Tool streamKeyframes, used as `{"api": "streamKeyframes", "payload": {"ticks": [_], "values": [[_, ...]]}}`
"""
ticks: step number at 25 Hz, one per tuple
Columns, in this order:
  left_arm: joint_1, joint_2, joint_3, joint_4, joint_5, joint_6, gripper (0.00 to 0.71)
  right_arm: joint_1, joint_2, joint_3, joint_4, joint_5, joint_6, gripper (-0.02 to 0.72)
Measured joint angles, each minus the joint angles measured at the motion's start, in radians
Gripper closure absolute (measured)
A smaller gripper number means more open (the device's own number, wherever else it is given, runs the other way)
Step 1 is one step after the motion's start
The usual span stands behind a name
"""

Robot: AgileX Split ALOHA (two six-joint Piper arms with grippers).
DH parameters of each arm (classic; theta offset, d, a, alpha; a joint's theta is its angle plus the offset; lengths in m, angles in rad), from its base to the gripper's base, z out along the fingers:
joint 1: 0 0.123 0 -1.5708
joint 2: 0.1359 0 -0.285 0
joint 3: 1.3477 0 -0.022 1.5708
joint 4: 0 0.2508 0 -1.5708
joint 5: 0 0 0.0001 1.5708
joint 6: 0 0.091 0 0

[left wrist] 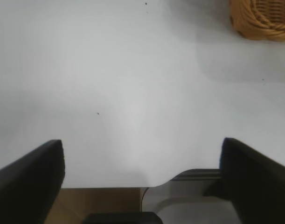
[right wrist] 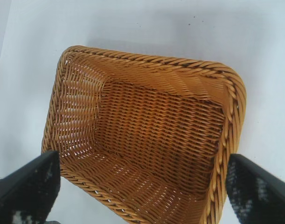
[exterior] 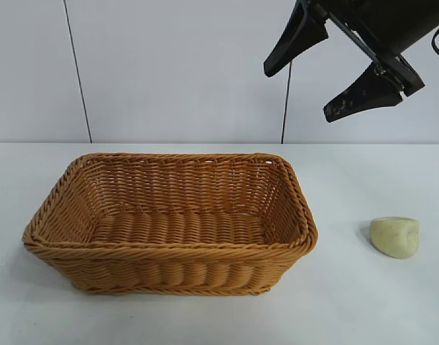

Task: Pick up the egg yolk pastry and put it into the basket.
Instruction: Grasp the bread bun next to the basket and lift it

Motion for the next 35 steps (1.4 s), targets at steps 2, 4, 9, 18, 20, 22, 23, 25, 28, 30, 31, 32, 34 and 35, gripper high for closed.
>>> {"api": "streamKeyframes", "payload": {"ticks": [2, 4, 9, 18, 20, 22, 23, 25, 28, 30, 31, 32, 34, 35], "values": [[0.000, -0.046, 0.001, -0.001, -0.001, 0.000, 0.014, 0.000, 0.000, 0.000, -0.029, 0.001, 0.000, 0.041], [0.000, -0.081, 0.001, -0.001, -0.003, 0.000, 0.014, 0.000, 0.000, 0.000, -0.076, 0.003, 0.000, 0.041], [0.000, -0.149, 0.001, -0.001, -0.005, 0.000, 0.014, -0.014, 0.000, 0.000, -0.228, 0.009, 0.089, 0.041], [0.000, -0.281, 0.005, -0.005, -0.007, 0.001, 0.014, -0.134, 0.000, 0.000, -0.444, 0.035, 0.224, 0.041], [0.000, -0.282, 0.005, -0.005, -0.007, 0.001, 0.014, -0.145, 0.001, 0.000, -0.456, 0.038, 0.229, 0.041], [0.000, -0.282, 0.005, -0.005, -0.007, 0.001, 0.014, -0.147, 0.011, 0.000, -0.463, 0.045, 0.230, 0.041], [0.000, -0.282, 0.005, -0.005, -0.007, 0.001, 0.014, -0.147, 0.021, 0.000, -0.464, 0.048, 0.232, 0.041], [0.000, -0.282, 0.005, -0.005, -0.007, 0.001, 0.014, -0.147, 0.050, 0.000, -0.474, 0.050, 0.240, 0.041], [0.000, -0.282, 0.005, -0.005, -0.007, 0.001, 0.014, -0.147, 0.104, 0.000, -0.503, 0.038, 0.266, 0.041], [0.000, -0.282, 0.005, -0.005, -0.007, 0.001, 0.014, -0.147, 0.148, 0.000, -0.519, 0.024, 0.282, 0.041], [0.000, -0.282, 0.005, -0.005, -0.007, 0.001, 0.014, -0.149, 0.168, 0.000, -0.523, 0.018, 0.284, 0.041], [0.000, -0.282, 0.005, -0.005, -0.007, 0.001, 0.014, -0.149, 0.189, 0.000, -0.526, 0.010, 0.285, 0.041], [0.000, -0.282, 0.005, -0.005, -0.007, 0.001, 0.014, -0.149, 0.239, 0.000, -0.532, -0.006, 0.290, 0.041], [0.000, -0.282, 0.005, -0.005, -0.007, 0.001, 0.014, -0.149, 0.265, 0.000, -0.534, -0.018, 0.292, 0.041]]}}
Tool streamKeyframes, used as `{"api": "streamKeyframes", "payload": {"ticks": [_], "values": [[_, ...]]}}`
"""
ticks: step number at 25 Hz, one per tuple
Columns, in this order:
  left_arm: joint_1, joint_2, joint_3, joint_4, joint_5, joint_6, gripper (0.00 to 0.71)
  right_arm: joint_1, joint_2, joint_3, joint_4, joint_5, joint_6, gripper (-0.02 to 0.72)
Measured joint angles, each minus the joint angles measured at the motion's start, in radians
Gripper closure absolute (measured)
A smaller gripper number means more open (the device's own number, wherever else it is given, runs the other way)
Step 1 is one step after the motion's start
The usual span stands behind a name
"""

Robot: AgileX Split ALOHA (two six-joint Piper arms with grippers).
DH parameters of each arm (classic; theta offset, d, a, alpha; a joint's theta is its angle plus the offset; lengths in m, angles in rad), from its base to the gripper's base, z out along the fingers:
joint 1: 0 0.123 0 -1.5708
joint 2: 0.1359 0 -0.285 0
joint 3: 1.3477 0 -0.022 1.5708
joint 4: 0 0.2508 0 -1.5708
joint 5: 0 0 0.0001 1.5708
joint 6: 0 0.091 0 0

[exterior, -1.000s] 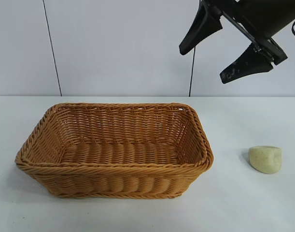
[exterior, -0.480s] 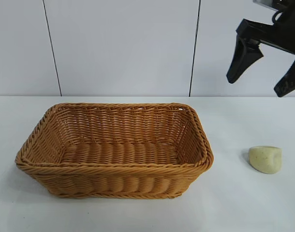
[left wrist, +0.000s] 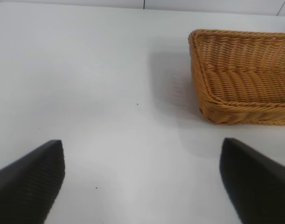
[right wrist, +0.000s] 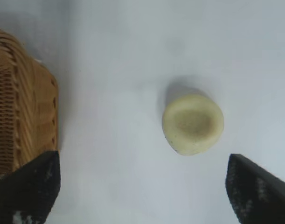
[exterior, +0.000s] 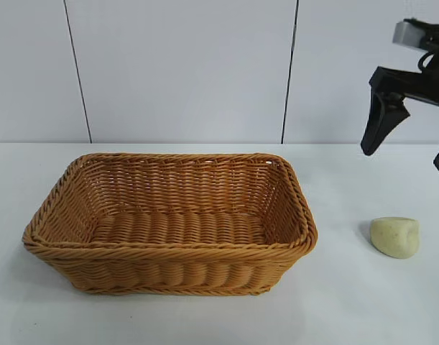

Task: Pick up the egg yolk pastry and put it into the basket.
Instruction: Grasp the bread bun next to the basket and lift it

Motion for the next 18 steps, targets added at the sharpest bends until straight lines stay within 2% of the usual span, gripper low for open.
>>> {"api": "streamKeyframes", "payload": {"ticks": [6, 9, 11, 16, 18], "values": [[0.000, 0.000, 0.000, 0.000, 0.000, 0.000, 0.014, 0.000, 0.116, 0.000, 0.000, -0.063, 0.010, 0.043], [0.000, 0.000, 0.000, 0.000, 0.000, 0.000, 0.014, 0.000, 0.142, 0.000, -0.001, -0.074, 0.018, 0.090], [0.000, 0.000, 0.000, 0.000, 0.000, 0.000, 0.014, 0.000, 0.143, 0.000, -0.001, -0.074, 0.018, 0.165], [0.000, 0.000, 0.000, 0.000, 0.000, 0.000, 0.014, 0.000, 0.143, -0.002, -0.001, -0.061, 0.019, 0.440], [0.000, 0.000, 0.000, 0.000, 0.000, 0.000, 0.014, 0.000, 0.143, -0.004, -0.001, -0.054, 0.019, 0.510]]}}
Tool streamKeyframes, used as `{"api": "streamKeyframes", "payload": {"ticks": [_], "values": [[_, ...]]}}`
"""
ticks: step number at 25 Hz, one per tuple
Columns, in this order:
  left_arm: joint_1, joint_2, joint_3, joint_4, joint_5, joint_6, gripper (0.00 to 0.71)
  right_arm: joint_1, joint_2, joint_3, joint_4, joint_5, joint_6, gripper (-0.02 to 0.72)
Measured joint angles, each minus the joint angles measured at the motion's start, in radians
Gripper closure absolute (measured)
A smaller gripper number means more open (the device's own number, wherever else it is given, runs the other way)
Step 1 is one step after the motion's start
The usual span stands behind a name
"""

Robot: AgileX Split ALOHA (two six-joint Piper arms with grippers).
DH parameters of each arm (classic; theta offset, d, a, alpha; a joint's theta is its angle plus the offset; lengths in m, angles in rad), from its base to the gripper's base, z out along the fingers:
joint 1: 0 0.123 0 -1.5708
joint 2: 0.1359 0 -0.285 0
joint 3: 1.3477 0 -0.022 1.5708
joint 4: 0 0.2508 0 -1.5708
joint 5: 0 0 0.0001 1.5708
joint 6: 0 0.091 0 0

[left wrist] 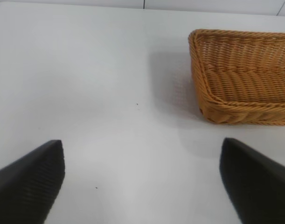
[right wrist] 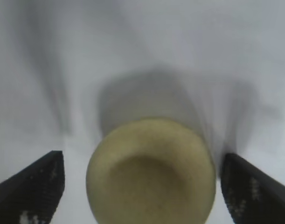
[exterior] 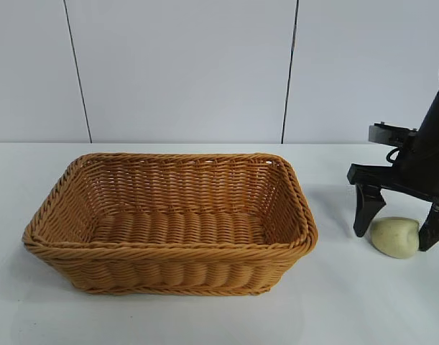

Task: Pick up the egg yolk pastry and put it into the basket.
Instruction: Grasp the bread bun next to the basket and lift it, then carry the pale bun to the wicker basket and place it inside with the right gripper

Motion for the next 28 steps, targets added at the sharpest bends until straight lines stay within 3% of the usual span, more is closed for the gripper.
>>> {"api": "streamKeyframes", "payload": {"ticks": [5, 18, 22, 28], "values": [[0.000, 0.000, 0.000, 0.000, 0.000, 0.000, 0.014, 0.000, -0.021, -0.002, 0.000, 0.030, -0.028, 0.556], [0.000, 0.000, 0.000, 0.000, 0.000, 0.000, 0.014, 0.000, -0.282, -0.009, -0.029, 0.127, -0.044, 0.564], [0.000, 0.000, 0.000, 0.000, 0.000, 0.000, 0.014, 0.000, -0.295, -0.093, -0.030, 0.214, -0.045, 0.564], [0.000, 0.000, 0.000, 0.000, 0.000, 0.001, 0.014, 0.000, -0.296, -0.202, -0.031, 0.270, -0.045, 0.565]]}}
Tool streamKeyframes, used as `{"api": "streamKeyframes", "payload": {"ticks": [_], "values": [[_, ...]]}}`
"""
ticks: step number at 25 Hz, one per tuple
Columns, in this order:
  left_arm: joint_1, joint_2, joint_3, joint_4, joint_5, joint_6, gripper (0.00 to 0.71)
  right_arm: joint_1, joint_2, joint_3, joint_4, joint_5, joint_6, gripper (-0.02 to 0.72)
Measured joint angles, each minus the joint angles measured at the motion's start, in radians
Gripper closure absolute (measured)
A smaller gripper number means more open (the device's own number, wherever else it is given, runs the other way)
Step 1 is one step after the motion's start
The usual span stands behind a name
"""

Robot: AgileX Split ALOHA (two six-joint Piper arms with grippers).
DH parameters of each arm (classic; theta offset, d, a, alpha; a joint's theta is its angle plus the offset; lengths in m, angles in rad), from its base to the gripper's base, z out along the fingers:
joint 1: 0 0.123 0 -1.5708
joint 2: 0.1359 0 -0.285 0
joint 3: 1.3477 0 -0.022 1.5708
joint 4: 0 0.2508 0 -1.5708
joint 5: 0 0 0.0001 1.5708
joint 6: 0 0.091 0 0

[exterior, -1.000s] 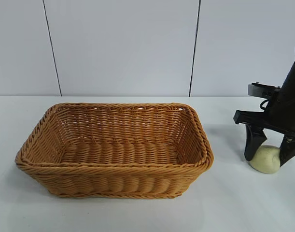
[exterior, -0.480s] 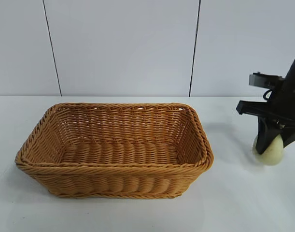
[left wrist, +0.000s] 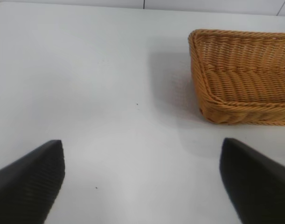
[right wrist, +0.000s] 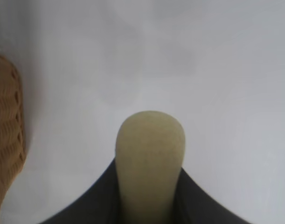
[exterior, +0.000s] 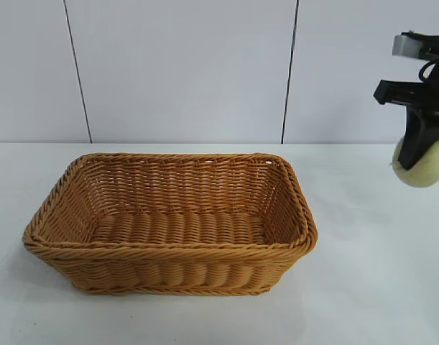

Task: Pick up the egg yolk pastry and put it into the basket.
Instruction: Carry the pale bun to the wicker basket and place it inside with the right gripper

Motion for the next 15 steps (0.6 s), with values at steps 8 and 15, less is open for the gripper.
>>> {"api": "streamKeyframes", "payload": {"ticks": [8, 15], "values": [[0.000, 0.000, 0.000, 0.000, 0.000, 0.000, 0.014, 0.113, 0.000, -0.016, 0.001, 0.014, 0.000, 0.565], [0.000, 0.000, 0.000, 0.000, 0.000, 0.000, 0.014, 0.348, 0.000, -0.017, 0.002, -0.028, 0.030, 0.565]]}}
